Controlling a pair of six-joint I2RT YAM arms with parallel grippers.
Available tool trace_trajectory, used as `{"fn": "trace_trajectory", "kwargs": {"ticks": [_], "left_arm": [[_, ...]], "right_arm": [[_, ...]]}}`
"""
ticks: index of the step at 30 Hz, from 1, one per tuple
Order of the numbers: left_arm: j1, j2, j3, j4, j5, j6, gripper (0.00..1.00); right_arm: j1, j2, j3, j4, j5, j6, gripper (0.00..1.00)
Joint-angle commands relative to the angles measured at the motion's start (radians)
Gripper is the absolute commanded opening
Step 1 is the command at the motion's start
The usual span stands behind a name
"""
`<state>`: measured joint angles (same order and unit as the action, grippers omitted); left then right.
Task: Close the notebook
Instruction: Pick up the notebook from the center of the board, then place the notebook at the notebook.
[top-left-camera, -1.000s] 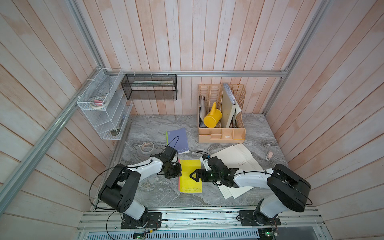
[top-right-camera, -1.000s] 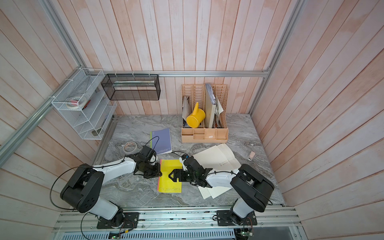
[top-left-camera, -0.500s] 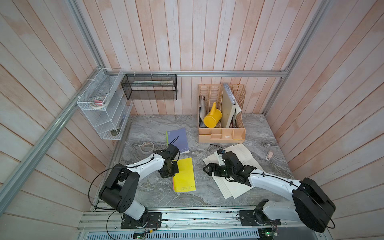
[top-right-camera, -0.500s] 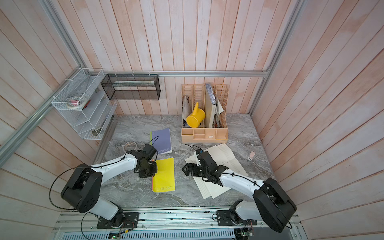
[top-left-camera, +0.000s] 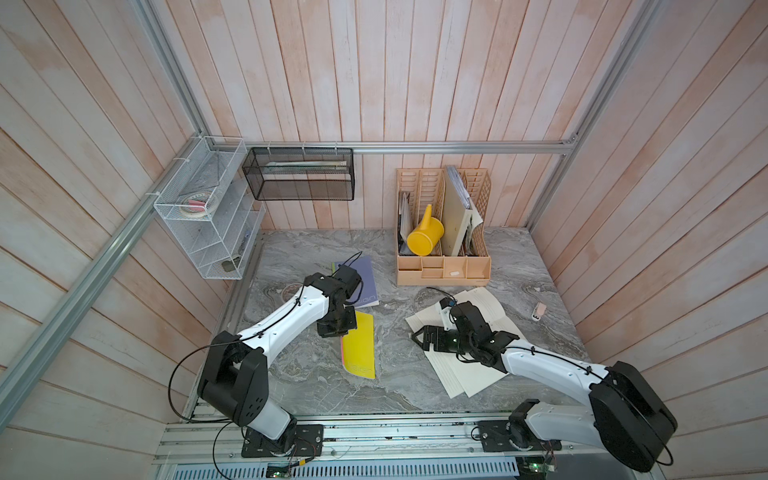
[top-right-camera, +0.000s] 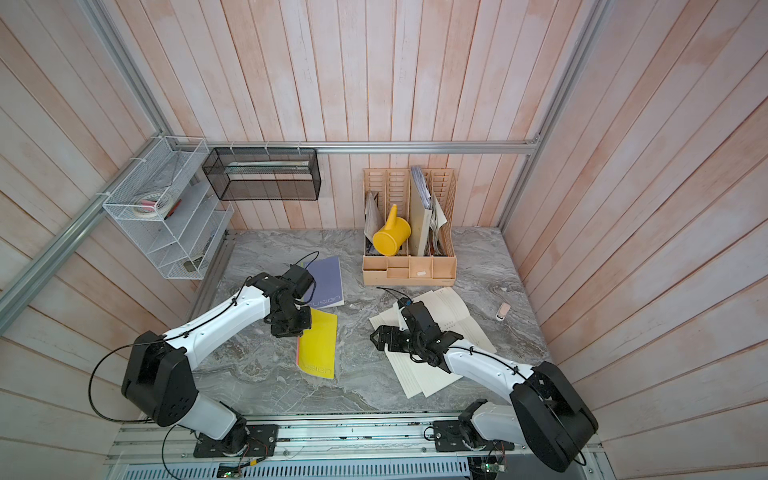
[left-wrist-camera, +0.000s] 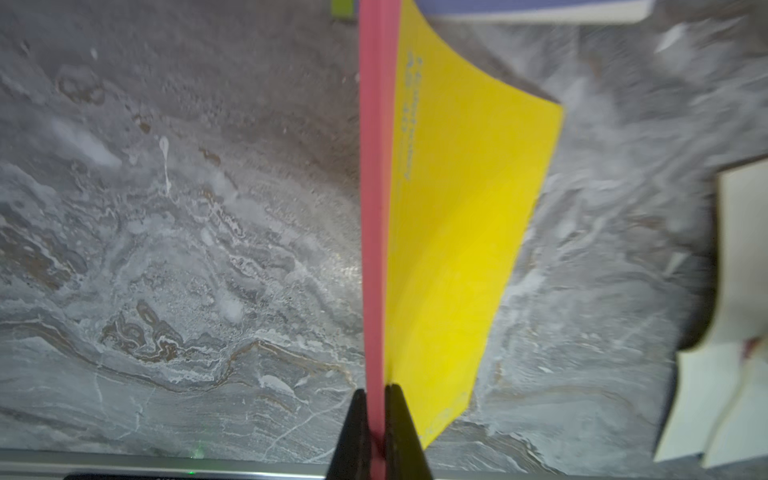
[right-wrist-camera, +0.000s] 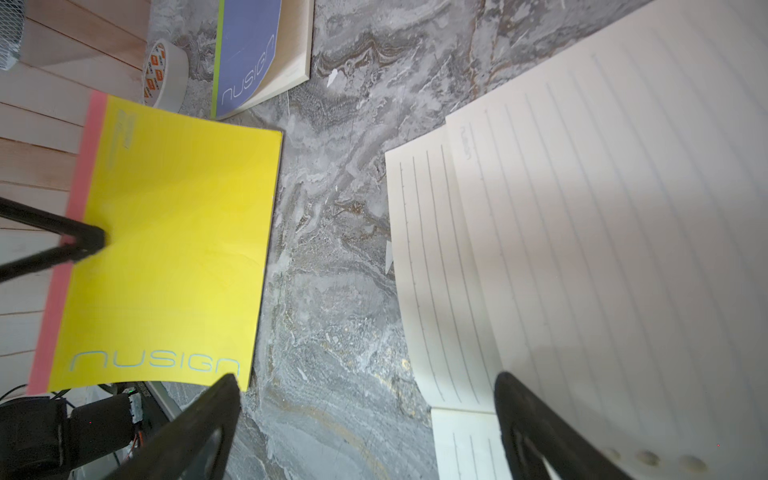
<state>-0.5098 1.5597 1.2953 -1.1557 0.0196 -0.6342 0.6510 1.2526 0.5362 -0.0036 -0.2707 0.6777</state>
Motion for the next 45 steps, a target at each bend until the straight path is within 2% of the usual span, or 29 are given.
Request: {"fn": "trace_trajectory", "kwargs": {"ticks": [1,6,10,18,25,31,40,45], "left_arm": [[0.001,0.002,0.183,-0.116,0.023,0.059,0.0],[0.025,0.091,0.53,-0.22,0.043,0.108,0.0],[0.087,0.191,0.735,-0.243,0.032,0.151,0.0],[0.191,0.404,0.893,-0.142,0.092,0.183,0.0],[0.223,0.549,1.007,-0.096,0.14,0.183,0.0],[0.25,0.579,0.99,-0.011,0.195,0.154,0.0],[0.282,0.545,0.791,0.14,0.274,0.119,0.0],[0.304,0.524,0.698,0.186,0.281,0.118,0.0]], "right_arm": [[-0.01,-0.019,-0.026,-0.006,-0.013,-0.02,0.96],[-0.024,-0.037,-0.052,0.003,-0.022,-0.017,0.96],[-0.036,-0.045,-0.062,0.004,-0.033,-0.019,0.96],[-0.071,-0.054,-0.076,-0.007,-0.046,-0.023,0.96],[-0.118,-0.055,-0.063,-0.037,-0.066,-0.042,0.96],[-0.15,-0.047,-0.043,-0.061,-0.076,-0.062,0.96],[-0.158,-0.022,-0.056,-0.053,-0.087,-0.066,0.96],[-0.161,-0.01,-0.05,-0.047,-0.095,-0.067,0.96]]}}
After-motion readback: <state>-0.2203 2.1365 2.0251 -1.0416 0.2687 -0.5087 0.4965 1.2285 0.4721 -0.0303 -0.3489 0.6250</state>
